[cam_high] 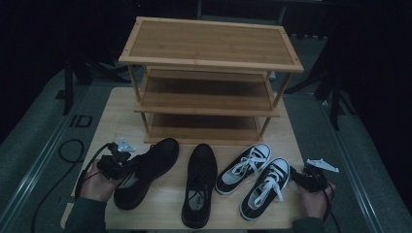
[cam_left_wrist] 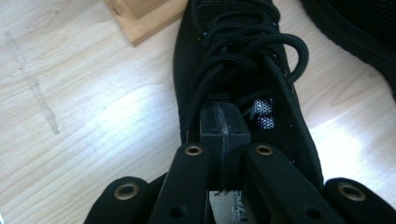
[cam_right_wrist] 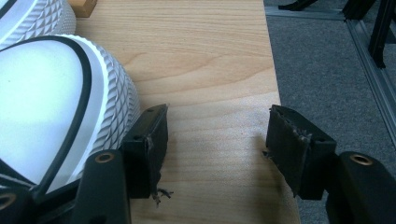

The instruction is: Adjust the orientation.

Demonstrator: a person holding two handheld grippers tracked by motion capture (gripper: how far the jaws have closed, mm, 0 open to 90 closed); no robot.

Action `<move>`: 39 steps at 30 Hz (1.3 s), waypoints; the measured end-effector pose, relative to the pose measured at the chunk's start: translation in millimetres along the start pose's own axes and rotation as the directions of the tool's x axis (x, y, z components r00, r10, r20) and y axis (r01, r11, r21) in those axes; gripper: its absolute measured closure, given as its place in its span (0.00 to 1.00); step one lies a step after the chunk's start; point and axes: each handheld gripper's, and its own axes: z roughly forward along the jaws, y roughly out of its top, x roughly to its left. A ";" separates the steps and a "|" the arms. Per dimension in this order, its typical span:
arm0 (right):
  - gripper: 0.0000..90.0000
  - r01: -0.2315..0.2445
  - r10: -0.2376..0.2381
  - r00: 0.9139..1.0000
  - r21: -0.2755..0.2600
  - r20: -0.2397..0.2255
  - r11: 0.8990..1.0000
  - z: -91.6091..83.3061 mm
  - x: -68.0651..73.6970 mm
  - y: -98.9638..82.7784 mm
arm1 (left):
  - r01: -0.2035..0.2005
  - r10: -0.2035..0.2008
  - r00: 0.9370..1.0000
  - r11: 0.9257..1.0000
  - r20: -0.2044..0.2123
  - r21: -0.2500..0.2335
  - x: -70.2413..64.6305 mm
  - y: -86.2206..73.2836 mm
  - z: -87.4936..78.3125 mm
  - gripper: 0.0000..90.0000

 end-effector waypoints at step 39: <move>0.43 -0.001 0.001 1.000 0.000 0.000 1.000 0.0 0.0 0.0 | -0.006 0.008 0.999 0.998 0.039 -0.060 8.6 19.1 -19.0 0.81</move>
